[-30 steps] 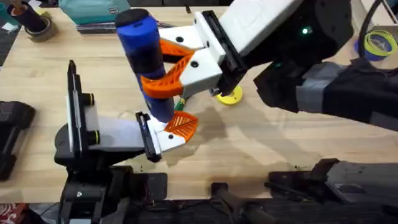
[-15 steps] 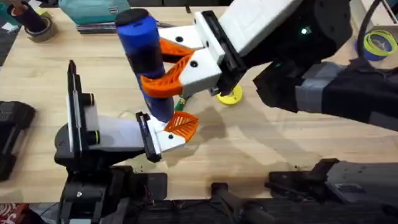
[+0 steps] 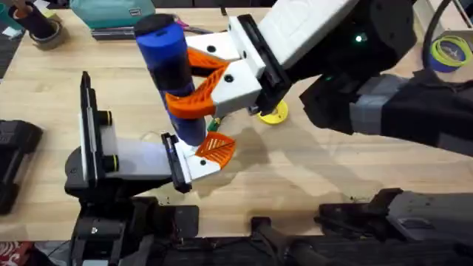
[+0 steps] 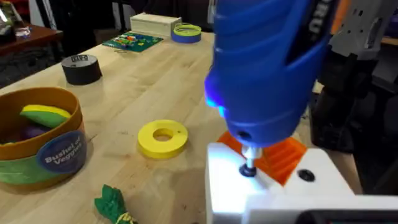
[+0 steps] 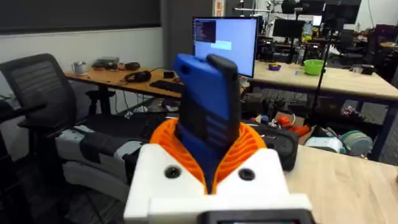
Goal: Pick up the gripper from the table and insert it into the empty holder that is missing its gripper. Then pick up a screw, insert it into the mounting hole, and use the screwdriver to tighten it. Finally, clean up the table by picking up the vegetable and placing it into the bucket.
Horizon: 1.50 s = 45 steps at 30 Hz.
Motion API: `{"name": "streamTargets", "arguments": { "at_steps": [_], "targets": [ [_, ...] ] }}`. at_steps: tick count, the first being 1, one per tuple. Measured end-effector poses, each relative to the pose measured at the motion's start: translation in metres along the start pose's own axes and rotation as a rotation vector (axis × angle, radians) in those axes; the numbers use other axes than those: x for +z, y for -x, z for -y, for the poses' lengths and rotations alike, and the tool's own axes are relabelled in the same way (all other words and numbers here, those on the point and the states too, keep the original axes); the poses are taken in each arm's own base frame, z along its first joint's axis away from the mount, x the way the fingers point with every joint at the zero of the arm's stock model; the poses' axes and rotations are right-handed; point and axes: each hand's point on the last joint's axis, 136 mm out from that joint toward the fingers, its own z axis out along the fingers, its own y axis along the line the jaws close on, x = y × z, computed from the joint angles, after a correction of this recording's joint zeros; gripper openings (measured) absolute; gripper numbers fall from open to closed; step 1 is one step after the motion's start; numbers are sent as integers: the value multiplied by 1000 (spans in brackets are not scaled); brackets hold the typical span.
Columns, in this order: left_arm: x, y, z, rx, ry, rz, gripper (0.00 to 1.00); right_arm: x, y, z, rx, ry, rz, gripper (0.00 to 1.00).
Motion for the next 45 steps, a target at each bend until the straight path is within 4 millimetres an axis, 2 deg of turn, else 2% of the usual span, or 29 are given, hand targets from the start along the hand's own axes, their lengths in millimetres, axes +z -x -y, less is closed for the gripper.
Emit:
{"name": "streamTargets", "arguments": {
  "at_steps": [45],
  "targets": [
    [0,0,0,0,0,0,3,0,-3,2,10,-7,-8,23]
  ]
}}
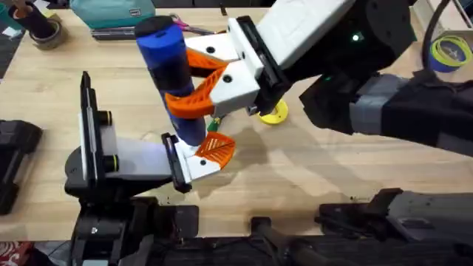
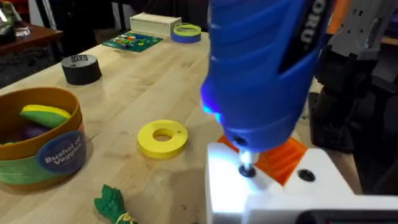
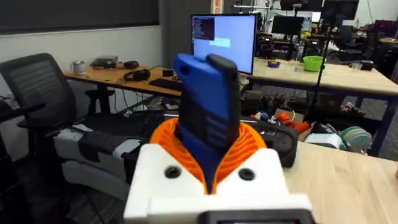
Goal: Pick up the gripper from the table and insert it into the empty holder that is missing its gripper. Then pick up a screw, insert it into the mounting hole, and use the screwdriver to tighten it. Finally, clean up the table by picking up the vegetable and placing it into the bucket.
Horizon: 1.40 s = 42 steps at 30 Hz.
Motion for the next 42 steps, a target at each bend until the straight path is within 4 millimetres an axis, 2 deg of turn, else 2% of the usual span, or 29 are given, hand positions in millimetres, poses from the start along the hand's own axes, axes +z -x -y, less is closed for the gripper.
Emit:
{"name": "streamTargets", "arguments": {
  "at_steps": [7,12,16,20,25,28,32,37,42],
  "targets": [
    [0,0,0,0,0,0,3,0,1,-1,-6,1,2,23],
    [0,0,0,0,0,0,3,0,12,-1,-62,-11,42,23],
    [0,0,0,0,0,0,3,-1,15,4,-28,-26,41,23],
    [0,0,0,0,0,0,3,-1,34,22,11,-50,25,23],
    [0,0,0,0,0,0,3,-5,53,61,171,-133,-73,23],
    [0,0,0,0,0,0,3,-20,54,80,279,-218,-156,23],
    [0,0,0,0,0,0,3,-50,55,101,335,-391,-274,23],
    [0,0,0,0,0,0,3,-91,52,119,221,-622,-467,23],
    [0,0,0,0,0,0,3,-134,26,132,76,-792,-719,23]
  ]
}}
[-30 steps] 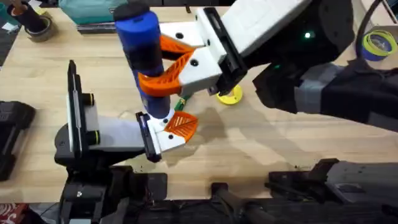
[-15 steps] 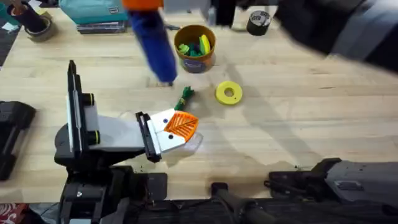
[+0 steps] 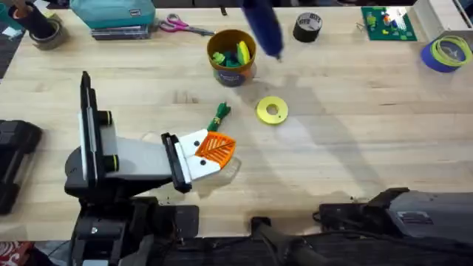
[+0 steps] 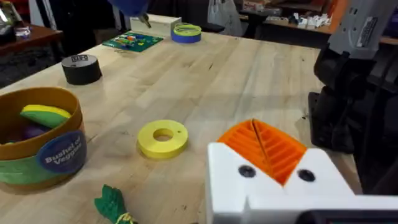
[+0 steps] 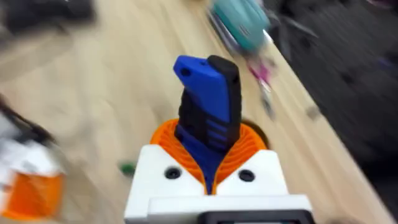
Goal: Pick up the gripper from the table and insert it into the empty holder that is missing its gripper. Then pick up a screw, insert it into the mounting hole, and use the screwdriver to tighten it. Finally, clean up the table by picking up the vegetable and placing it into the bucket.
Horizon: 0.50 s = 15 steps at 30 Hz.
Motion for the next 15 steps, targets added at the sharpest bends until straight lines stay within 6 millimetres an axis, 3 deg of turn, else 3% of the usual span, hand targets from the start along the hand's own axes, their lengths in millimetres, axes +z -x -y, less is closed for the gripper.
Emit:
{"name": "streamTargets", "arguments": {
  "at_steps": [9,15],
  "targets": [
    [0,0,0,0,0,0,3,-22,-85,35,-232,-202,-437,22],
    [0,0,0,0,0,0,3,-22,-114,55,-280,-232,-573,22]
  ]
}}
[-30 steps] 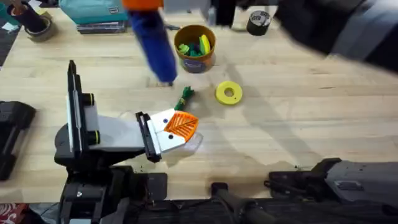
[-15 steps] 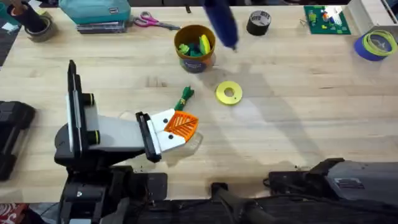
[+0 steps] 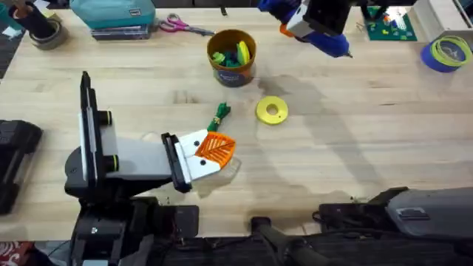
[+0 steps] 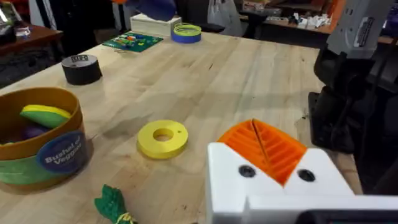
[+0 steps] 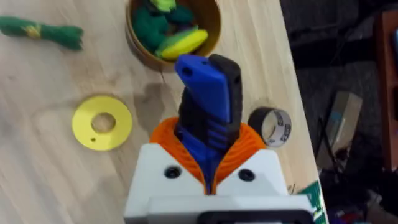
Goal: Pick up the gripper from the table and insert it into the empty holder that is missing its gripper. Then pick up a screw, insert it into the mounting hole, and use the screwdriver to tighten it. Finally, clean up the table by picking up the vegetable and placing it into the bucket.
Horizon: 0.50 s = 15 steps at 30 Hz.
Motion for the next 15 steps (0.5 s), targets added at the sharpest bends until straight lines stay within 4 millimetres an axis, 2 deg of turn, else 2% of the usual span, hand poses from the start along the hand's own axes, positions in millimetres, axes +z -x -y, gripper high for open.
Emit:
{"name": "streamTargets", "arguments": {
  "at_steps": [4,7,12,15],
  "targets": [
    [0,0,0,1,0,0,3,14,-28,2,16,11,-65,22],
    [0,0,0,1,0,0,3,28,-61,2,36,26,-131,22],
    [0,0,0,0,0,0,3,52,-125,-21,52,115,-258,22],
    [0,0,0,1,0,0,3,66,-155,-36,37,156,-302,22]
  ]
}}
